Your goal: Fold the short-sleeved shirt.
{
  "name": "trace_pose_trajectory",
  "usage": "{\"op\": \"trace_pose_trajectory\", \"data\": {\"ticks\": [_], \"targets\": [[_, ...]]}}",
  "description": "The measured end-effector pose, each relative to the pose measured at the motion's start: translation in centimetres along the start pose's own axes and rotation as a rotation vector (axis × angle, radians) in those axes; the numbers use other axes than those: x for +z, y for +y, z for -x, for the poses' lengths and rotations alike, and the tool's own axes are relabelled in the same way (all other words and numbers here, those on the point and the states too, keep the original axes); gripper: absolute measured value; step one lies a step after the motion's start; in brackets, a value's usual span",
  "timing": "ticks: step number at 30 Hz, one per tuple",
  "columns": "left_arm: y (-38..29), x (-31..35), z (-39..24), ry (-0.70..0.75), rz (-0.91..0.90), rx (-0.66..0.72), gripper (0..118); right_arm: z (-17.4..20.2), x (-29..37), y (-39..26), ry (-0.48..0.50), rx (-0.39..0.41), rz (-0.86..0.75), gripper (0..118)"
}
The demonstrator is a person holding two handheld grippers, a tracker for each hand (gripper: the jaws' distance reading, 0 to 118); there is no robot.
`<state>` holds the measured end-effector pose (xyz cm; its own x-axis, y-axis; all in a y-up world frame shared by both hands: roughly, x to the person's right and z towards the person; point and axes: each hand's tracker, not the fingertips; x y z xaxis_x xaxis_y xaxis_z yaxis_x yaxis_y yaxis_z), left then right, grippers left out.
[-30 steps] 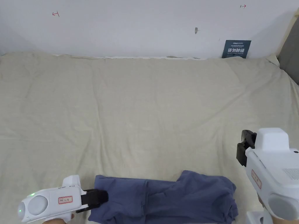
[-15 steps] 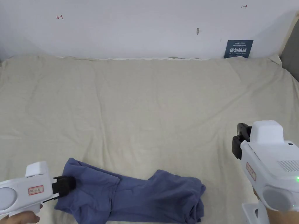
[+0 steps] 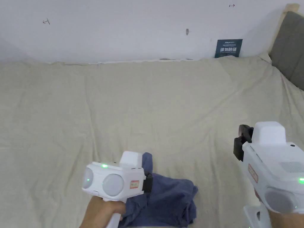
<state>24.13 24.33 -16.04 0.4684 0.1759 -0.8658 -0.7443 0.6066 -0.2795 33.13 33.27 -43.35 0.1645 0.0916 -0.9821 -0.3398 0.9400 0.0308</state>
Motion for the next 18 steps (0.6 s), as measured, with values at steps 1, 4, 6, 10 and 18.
{"op": "trace_pose_trajectory", "data": {"ticks": [1, 4, 6, 10, 18], "targets": [[-0.1, -1.3, -1.1, -0.012, 0.026, -0.011, 9, -0.3, 0.1, -0.2, -0.01, -0.001, 0.003, 3], [-0.8, -4.8, -3.3, -0.013, 0.099, -0.038, 9, -1.3, 0.3, -0.6, -0.032, -0.005, 0.015, 2], [-1.5, -6.4, -4.3, 0.017, 0.137, -0.063, 16, -1.8, 0.3, -0.8, -0.042, -0.01, 0.023, 2], [-2.1, -6.5, -4.5, -0.137, 0.102, 0.008, 103, -2.3, 0.4, -1.2, -0.058, -0.017, 0.036, 2], [-0.6, -0.2, -1.8, -0.157, -0.17, 0.155, 115, -1.7, 0.3, -0.7, -0.046, -0.017, 0.028, 3]]}}
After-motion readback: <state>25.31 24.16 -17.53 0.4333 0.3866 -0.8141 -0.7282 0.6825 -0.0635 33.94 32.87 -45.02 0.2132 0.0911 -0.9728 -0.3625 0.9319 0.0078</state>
